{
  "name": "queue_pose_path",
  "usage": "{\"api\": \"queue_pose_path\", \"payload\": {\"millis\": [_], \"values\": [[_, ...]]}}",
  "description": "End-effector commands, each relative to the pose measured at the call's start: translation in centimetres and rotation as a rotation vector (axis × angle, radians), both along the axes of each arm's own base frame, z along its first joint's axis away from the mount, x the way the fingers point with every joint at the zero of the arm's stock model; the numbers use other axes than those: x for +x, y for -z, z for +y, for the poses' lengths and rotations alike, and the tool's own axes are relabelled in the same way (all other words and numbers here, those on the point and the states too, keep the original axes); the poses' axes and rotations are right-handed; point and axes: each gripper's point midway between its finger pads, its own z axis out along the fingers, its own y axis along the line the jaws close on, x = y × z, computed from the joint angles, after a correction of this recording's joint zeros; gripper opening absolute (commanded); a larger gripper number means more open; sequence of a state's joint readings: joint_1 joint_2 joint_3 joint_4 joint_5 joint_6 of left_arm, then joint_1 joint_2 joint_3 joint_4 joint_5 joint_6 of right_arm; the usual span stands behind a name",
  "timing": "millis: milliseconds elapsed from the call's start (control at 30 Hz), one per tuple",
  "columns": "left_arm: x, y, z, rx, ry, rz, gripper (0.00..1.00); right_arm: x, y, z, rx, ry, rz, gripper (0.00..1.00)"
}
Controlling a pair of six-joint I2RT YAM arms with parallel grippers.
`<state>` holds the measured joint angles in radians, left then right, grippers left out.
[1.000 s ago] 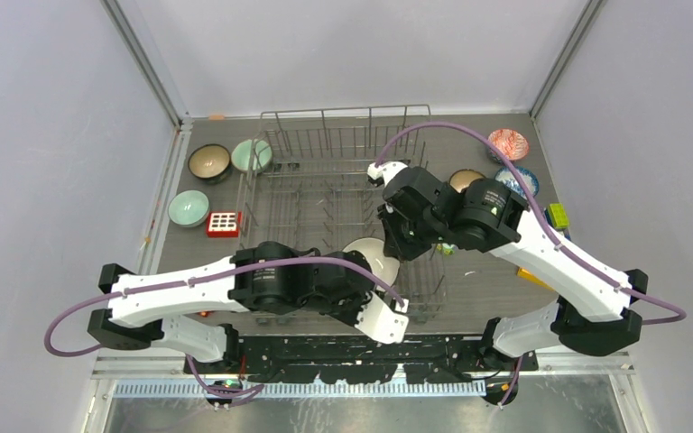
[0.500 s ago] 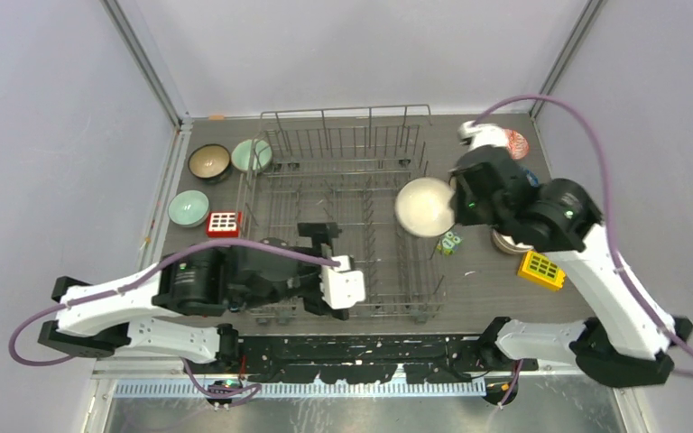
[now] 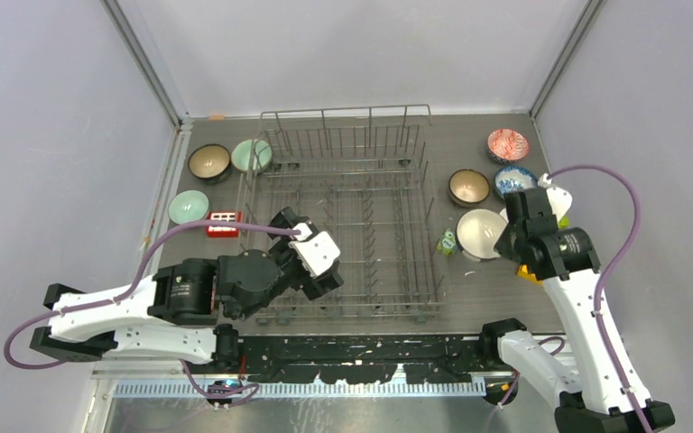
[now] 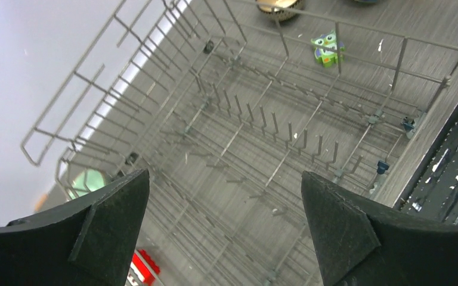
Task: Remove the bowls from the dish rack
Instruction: Place the bowl at the center of the board.
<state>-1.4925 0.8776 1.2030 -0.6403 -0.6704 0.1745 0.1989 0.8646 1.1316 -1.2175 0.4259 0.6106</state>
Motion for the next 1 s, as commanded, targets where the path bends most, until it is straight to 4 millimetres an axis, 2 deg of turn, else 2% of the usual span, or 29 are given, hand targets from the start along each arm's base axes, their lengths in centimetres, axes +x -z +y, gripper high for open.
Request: {"api": "queue_pose_path", "payload": {"millis": [0, 67, 133, 200, 367, 500, 600, 767, 967], "values": [[0.7, 0.2, 0.4, -0.159, -0.124, 0.068, 1.0, 0.3, 1.6, 1.6, 0.156, 0.071, -0.095, 0.01], [0.7, 1.3, 0.2, -0.184, -0.15, 0.101, 1.0, 0.0, 3.8, 1.8, 0.182, 0.092, -0.074, 0.01], [0.9, 2.2, 0.4, -0.217, -0.202, 0.139, 1.0, 0.4, 4.1, 2.0, 0.199, 0.11, -0.088, 0.01], [1.1, 3.1, 0.9, -0.226, -0.248, 0.167, 1.0, 0.6, 4.4, 1.3, 0.174, 0.153, -0.087, 0.01], [1.4, 3.8, 2.4, -0.244, -0.347, 0.211, 1.0, 0.4, 6.7, 0.6, 0.186, 0.268, -0.087, 0.01], [1.8, 4.0, 3.2, -0.29, -0.412, 0.222, 1.0, -0.5, 10.0, 0.8, 0.23, 0.361, -0.043, 0.01], [1.8, 4.7, 3.2, -0.304, -0.431, 0.237, 1.0, -1.3, 11.3, 0.1, 0.212, 0.417, -0.032, 0.01], [2.0, 5.5, 2.9, -0.28, -0.462, 0.24, 1.0, -1.6, 12.1, -1.0, 0.169, 0.478, -0.037, 0.01], [2.0, 6.2, 2.1, -0.27, -0.49, 0.257, 1.0, -1.5, 14.4, -0.9, 0.16, 0.509, 0.007, 0.01]]}}
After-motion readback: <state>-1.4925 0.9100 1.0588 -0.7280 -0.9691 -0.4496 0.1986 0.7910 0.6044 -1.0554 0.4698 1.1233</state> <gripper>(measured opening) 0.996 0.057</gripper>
